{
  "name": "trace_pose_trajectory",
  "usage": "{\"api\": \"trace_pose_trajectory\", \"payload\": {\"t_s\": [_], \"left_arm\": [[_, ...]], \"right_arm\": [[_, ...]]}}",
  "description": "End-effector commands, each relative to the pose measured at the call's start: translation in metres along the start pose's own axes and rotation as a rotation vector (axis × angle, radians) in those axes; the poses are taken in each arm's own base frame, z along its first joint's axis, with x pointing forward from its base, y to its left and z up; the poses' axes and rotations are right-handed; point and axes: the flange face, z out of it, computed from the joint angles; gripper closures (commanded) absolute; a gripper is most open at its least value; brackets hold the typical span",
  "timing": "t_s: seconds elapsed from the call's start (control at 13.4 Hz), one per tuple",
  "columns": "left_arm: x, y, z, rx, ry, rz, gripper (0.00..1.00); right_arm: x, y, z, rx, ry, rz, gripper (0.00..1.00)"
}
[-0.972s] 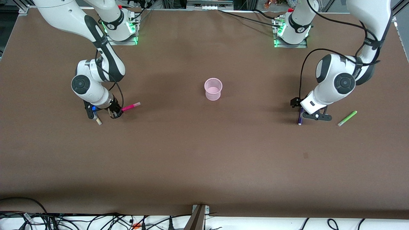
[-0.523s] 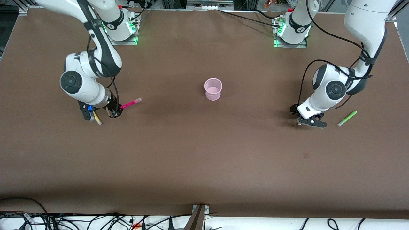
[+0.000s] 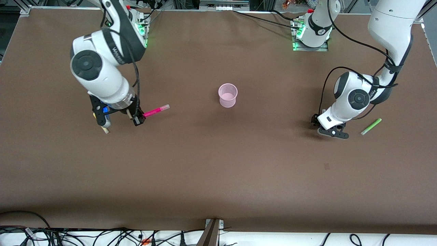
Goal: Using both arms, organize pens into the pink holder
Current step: 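Carry the pink marker with the right gripper to the pink cup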
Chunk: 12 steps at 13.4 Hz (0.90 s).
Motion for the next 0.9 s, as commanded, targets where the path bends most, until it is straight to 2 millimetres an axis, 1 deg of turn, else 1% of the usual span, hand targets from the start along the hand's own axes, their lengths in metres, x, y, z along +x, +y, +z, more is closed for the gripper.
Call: {"api": "trace_pose_trajectory", "payload": {"t_s": [0.0,0.07,0.22,0.3,0.37,0.45,0.52,0.67,0.75,0.82], "left_arm": [[0.01,-0.002,0.003,0.007,0.01,0.025,0.47],[0.013,-0.003,0.008,0.002,0.006,0.023,0.47],[0.014,-0.004,0.008,0.002,0.009,0.022,0.57],[0.014,-0.004,0.008,0.002,0.009,0.022,0.7],[0.014,-0.004,0.008,0.002,0.009,0.024,0.78],[0.014,-0.004,0.008,0.004,0.008,0.037,0.9],[0.014,-0.004,0.008,0.004,0.008,0.052,1.0],[0.014,-0.006,0.008,0.004,0.007,0.055,1.0],[0.014,-0.006,0.006,0.005,0.008,0.055,1.0],[0.016,-0.006,0.003,0.007,0.013,0.056,1.0]], "right_arm": [[-0.045,-0.029,0.007,0.012,0.111,-0.031,1.0],[-0.059,-0.034,0.004,0.028,0.134,-0.038,1.0],[-0.089,-0.042,-0.007,0.071,0.179,-0.064,1.0],[-0.105,-0.045,-0.007,0.089,0.214,-0.059,1.0],[-0.121,-0.047,-0.005,0.099,0.246,-0.046,1.0],[-0.133,-0.046,0.01,0.068,0.296,-0.054,1.0],[-0.151,-0.044,0.018,0.055,0.347,-0.075,1.0],[-0.182,-0.042,0.03,0.034,0.459,-0.108,1.0],[-0.194,-0.042,0.03,0.039,0.499,-0.112,1.0],[-0.198,-0.044,0.026,0.048,0.509,-0.093,1.0]]}}
